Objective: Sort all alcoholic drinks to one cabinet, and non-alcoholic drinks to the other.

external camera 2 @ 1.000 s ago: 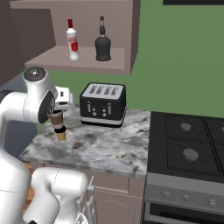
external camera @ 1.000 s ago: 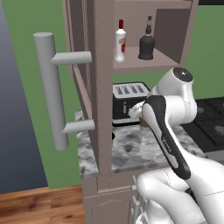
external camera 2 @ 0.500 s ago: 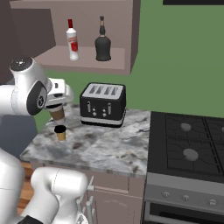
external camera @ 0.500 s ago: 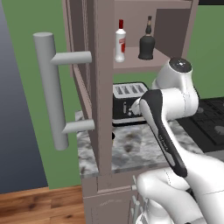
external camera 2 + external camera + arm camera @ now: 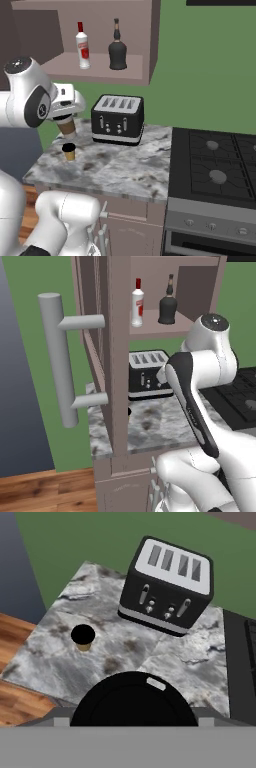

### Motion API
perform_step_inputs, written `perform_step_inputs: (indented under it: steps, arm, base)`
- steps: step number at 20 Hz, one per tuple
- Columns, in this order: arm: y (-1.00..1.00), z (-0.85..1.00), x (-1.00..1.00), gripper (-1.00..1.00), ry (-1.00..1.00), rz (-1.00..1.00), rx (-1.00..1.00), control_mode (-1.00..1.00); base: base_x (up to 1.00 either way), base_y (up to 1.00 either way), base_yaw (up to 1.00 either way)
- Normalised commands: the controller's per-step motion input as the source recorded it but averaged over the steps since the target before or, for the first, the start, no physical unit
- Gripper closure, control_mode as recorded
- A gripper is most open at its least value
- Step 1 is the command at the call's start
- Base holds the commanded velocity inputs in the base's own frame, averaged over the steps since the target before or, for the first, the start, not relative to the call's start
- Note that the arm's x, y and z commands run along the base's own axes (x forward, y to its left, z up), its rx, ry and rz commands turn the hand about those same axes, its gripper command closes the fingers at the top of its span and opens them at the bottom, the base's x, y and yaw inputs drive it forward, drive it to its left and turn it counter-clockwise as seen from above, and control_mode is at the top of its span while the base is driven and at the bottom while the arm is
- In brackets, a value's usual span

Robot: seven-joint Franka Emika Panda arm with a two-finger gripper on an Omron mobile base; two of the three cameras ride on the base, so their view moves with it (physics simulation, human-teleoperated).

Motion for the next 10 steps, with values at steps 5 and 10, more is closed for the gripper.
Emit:
perform_step_inputs:
  steps: [5,10]
  arm:
    - [-0.10,0.12,-0.19,1.00,-0.06,0.00,0.00,-1.00]
    - [-0.07,0.19,-0.17,1.00,-0.01,0.00,0.00,-1.00]
  base:
    - [0.00,0.00,0.00]
    - [0.00,0.00,0.00]
